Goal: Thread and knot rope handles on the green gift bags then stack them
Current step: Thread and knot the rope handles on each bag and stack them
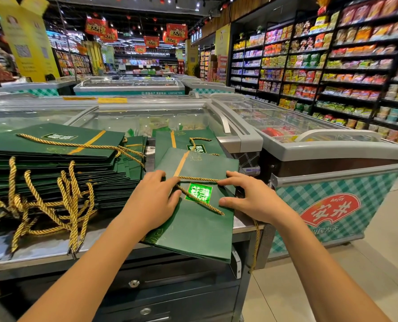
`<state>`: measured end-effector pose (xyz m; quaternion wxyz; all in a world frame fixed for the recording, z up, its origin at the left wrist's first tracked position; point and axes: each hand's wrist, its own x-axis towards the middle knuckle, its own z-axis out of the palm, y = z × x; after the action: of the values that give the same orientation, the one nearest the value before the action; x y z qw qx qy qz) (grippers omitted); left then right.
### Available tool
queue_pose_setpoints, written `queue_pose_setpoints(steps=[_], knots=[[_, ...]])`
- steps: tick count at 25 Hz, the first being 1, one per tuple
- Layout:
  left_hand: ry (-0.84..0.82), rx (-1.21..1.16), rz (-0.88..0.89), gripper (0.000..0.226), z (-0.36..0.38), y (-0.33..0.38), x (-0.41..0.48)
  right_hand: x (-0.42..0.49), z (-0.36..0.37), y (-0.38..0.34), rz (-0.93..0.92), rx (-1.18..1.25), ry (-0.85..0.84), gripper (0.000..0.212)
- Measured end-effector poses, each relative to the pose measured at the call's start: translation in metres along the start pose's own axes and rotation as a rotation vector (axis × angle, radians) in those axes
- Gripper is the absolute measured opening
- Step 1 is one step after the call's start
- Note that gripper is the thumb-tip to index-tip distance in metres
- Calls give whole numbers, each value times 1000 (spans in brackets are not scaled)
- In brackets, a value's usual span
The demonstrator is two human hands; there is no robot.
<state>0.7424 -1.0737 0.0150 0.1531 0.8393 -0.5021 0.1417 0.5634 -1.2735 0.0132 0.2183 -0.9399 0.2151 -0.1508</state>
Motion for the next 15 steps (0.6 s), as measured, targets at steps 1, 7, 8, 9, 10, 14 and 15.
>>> queue_pose_setpoints(steps=[1,7,8,9,10,14,15], knots=[[5,-13,-5,44,1,-2,-1,0,0,-1,2,2,3,57],[28,-176,108,51,-14,5,-23,-8,0,-2,-15,143,95,51],[-19,-252,157,56,-22,9,-35,-10,0,-1,-18,183,117,51],[-95,-318,205,65,-31,16,-49,-12,-1,-2,-26,209,142,50],[-197,-332,238,77,-36,23,-63,-15,0,-3,-37,222,169,50],[-228,-18,359,84,-23,28,-88,-21,2,-9,-67,243,272,49],[-124,41,381,70,-17,27,-89,-22,2,-12,-69,294,308,46]])
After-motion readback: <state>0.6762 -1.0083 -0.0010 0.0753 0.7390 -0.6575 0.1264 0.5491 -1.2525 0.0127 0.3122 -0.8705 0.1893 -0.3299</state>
